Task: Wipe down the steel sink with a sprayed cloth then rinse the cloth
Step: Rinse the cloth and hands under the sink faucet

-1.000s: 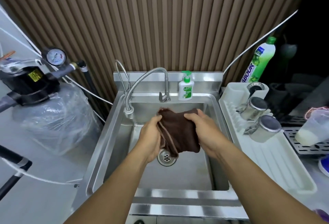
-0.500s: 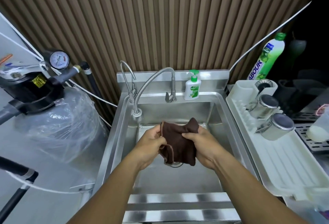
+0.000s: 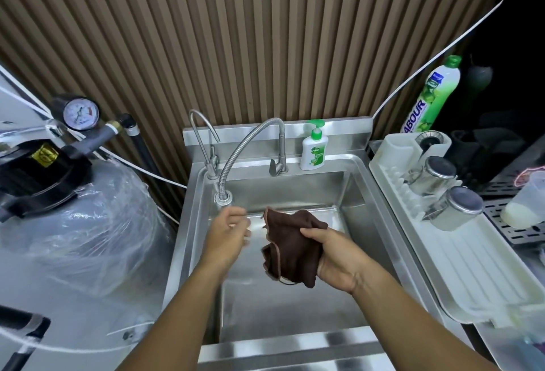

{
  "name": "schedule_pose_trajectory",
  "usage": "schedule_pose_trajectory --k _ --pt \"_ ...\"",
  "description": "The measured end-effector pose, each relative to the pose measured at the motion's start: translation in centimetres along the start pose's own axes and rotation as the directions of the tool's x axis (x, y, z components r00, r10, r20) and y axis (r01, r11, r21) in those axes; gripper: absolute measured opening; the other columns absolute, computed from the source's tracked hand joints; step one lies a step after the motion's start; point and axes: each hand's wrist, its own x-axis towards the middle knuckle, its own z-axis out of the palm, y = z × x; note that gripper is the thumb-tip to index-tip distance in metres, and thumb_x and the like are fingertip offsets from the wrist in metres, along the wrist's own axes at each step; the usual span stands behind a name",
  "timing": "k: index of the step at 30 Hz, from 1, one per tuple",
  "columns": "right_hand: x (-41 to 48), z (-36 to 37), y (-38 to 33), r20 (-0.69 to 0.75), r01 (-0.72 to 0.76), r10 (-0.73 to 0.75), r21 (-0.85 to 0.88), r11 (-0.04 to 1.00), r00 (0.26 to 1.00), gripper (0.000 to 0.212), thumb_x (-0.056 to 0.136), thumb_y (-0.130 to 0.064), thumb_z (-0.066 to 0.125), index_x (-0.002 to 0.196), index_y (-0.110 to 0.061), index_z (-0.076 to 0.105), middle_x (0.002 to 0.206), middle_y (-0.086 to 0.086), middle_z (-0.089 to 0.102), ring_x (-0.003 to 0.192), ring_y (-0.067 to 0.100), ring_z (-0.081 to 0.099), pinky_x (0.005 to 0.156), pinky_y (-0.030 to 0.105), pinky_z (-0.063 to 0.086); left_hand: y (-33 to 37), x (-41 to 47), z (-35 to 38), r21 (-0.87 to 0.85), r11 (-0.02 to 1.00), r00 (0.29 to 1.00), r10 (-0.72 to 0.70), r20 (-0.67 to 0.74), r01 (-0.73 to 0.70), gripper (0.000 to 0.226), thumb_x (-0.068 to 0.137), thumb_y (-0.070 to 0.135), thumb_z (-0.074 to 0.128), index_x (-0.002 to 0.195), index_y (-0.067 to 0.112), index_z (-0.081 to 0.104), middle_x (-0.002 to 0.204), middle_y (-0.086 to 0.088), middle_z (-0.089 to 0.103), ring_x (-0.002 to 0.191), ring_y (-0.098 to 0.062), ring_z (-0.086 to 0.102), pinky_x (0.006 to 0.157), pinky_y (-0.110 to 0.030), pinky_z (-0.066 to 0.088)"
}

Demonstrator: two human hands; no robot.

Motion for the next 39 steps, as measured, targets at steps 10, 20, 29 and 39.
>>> schedule_pose_trajectory --k 10,20,29,39 --pt "-0.1 0.5 1.0 -0.027 -0.07 0.069 -0.025 0.997 0.997 0.032 0.1 0.0 0.042 0.127 0.007 0.057 0.112 0.024 0.072 0.094 0.034 0.074 0.072 0.038 0.061 2.0 6.5 -3.2 0.384 0.92 0.993 0.11 -0.044 -0.085 0.015 0.097 0.026 0.056 0.11 0.027 0.063 0.106 0.01 0.061 0.109 -0.023 0.06 0.085 -0.031 0.043" --pt "-0.1 -2.2 1.7 -0.191 -0.048 0.043 -0.023 0.999 0.981 0.027 0.1 0.002 0.044 0.124 0.003 0.056 0.108 0.03 0.071 0.084 0.041 0.074 0.057 0.042 0.06 0.2 5.9 -2.0 0.517 0.824 0.964 0.268 0.001 -0.23 0.02 0.099 0.031 0.054 0.09 0.017 0.065 0.086 -0.002 0.069 0.084 -0.026 0.062 0.074 -0.038 0.049" --pt "0.2 -6.4 2.9 -0.39 -0.037 0.012 -0.057 0.998 0.921 0.028 0.098 0.0 0.05 0.125 0.004 0.058 0.113 0.033 0.068 0.102 0.05 0.068 0.095 0.063 0.051 1.0 0.9 6.8 0.525 0.723 0.893 0.375 0.25 -0.45 0.023 0.099 0.033 0.053 0.088 0.017 0.067 0.084 0.002 0.072 0.081 -0.021 0.063 0.071 -0.036 0.051" --pt "0.9 -7.9 3.2 -0.377 -0.05 0.031 -0.041 0.998 0.926 0.029 0.096 0.005 0.045 0.124 0.006 0.054 0.11 0.038 0.066 0.095 0.058 0.066 0.089 0.067 0.052 1.7 3.0 7.5 0.283 0.923 0.942 0.178 0.286 -0.26 0.031 0.095 0.024 0.049 0.119 0.022 0.069 0.107 -0.001 0.075 0.095 -0.018 0.07 0.09 -0.033 0.052"
